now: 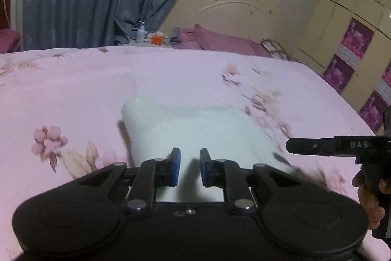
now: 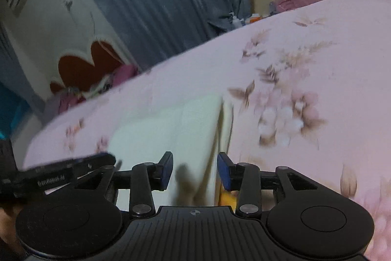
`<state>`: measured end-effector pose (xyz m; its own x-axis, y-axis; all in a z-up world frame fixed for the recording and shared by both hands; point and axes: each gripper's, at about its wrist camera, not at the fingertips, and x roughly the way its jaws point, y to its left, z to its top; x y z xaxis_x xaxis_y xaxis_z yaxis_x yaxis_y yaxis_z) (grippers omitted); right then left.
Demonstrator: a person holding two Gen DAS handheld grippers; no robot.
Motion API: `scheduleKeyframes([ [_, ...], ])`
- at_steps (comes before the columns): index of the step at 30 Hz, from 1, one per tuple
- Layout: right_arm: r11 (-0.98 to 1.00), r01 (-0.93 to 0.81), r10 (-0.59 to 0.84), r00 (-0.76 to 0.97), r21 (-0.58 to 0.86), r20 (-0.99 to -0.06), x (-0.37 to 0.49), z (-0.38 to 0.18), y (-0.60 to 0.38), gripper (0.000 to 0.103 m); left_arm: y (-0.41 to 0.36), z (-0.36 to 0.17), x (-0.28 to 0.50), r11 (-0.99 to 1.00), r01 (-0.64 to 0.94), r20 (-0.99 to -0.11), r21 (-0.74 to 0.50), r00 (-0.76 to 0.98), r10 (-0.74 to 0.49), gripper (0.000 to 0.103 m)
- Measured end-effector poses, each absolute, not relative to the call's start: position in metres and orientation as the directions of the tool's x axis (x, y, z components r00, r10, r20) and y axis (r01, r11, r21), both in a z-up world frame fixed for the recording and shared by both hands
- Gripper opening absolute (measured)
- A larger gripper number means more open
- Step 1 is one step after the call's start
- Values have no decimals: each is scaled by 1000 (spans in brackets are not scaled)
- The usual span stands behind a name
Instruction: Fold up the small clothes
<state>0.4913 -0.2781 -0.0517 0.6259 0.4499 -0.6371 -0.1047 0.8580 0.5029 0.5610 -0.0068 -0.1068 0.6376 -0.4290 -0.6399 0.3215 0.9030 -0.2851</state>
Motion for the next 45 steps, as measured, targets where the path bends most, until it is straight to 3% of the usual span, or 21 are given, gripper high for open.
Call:
scheduleKeyframes([
  [6,860,-67,451,562,505,-694,543,-77,-269,39,-13,-115,585,906,326,-661,-268,622,-420,15],
  [7,846,-84,481,547,527,-685,543,-81,-269,34,-15,-120,584,905,333,-678,-264,603,-420,15],
  [8,842,-100,496,532,531,-686,542,-84,-267,6,-15,-125,582,900,337,-686,-276,587,-430,15],
  [13,899,-113,412,543,423,-731,522,-91,-271,6,-22,-129,572,886,372,-678,-278,577,-455,15],
  [19,903,-94,399,545,419,-737,534,-83,-269,7,-20,-120,569,879,372,-668,-299,576,-471,15],
  [21,899,-85,397,574,430,-716,522,-69,-274,35,-11,-112,551,863,387,-631,-326,591,-503,15],
  [22,886,-109,423,593,451,-685,511,-61,-278,37,-7,-111,543,859,387,-622,-334,594,-510,15],
  [27,876,-177,469,530,448,-707,486,-63,-259,37,-8,-134,531,859,364,-648,-360,564,-511,15],
  [30,913,-192,406,512,360,-757,485,-78,-243,37,-5,-136,537,846,330,-649,-418,544,-532,15],
  [37,882,-168,462,494,441,-736,465,-64,-261,37,-13,-126,509,856,396,-676,-333,533,-510,15],
  [39,863,-170,497,460,476,-736,450,-64,-262,37,-11,-129,496,852,384,-673,-356,527,-519,15],
  [45,868,-201,495,393,453,-775,399,-74,-254,36,-23,-140,446,850,409,-702,-333,494,-513,15],
])
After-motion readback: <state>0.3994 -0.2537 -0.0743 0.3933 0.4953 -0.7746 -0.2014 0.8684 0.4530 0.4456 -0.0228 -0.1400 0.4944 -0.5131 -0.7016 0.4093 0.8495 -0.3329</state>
